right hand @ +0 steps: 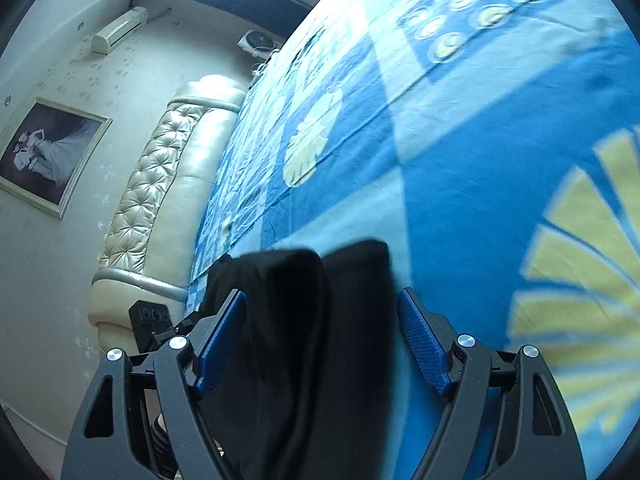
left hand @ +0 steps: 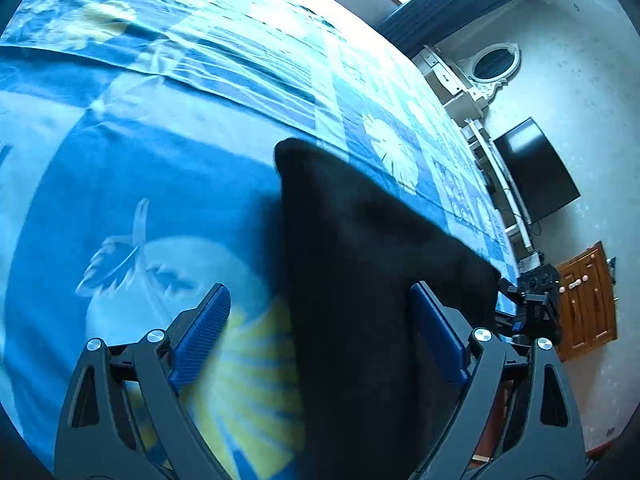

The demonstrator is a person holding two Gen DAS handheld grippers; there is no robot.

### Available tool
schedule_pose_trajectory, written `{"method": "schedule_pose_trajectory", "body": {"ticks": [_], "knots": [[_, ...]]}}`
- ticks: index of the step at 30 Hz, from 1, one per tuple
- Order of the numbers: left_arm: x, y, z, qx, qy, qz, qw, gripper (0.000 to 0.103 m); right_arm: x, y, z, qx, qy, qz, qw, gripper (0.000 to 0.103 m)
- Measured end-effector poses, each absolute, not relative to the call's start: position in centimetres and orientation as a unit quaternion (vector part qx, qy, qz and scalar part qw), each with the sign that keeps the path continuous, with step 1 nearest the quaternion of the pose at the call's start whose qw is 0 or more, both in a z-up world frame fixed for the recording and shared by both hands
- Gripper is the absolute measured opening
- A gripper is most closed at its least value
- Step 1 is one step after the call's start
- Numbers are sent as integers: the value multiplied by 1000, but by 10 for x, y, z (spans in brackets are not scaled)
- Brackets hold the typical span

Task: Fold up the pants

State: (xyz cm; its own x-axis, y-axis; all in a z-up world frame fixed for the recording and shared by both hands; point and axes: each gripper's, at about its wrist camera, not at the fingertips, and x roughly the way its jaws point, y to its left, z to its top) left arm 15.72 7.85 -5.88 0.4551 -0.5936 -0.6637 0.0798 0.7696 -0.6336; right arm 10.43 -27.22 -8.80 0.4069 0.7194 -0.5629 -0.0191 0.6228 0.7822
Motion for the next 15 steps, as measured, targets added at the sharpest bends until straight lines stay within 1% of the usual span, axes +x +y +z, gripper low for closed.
{"method": "schedule_pose_trajectory", "body": {"ticks": [3,4,5,6,7,8,9,10,12,15], "knots": [[167,77,-64,-275,483,-217,802,91,113,-262,-89,343,493,256,758,77],[170,76,-65,-269,484,-221,803,90,113,-258,-89,330,494,257,762,73],[170,73,-64,-260,483,-220,806,80,112,-255,-89,317,495,254,768,66],[171,69,-63,-240,484,-218,813,70,112,-252,-91,308,500,251,770,55],[171,63,-63,-222,488,-226,813,52,110,-253,-93,310,501,251,768,49],[170,60,-62,-210,490,-229,815,45,109,-253,-94,314,499,252,767,45],[170,56,-60,-195,487,-222,822,43,106,-253,-92,316,495,253,769,44],[168,53,-57,-181,484,-220,827,38,106,-254,-91,315,493,252,771,43],[167,45,-50,-153,482,-210,837,36,102,-254,-87,314,484,252,777,41],[167,43,-44,-144,481,-198,842,31,98,-251,-78,309,468,252,788,39]]}}
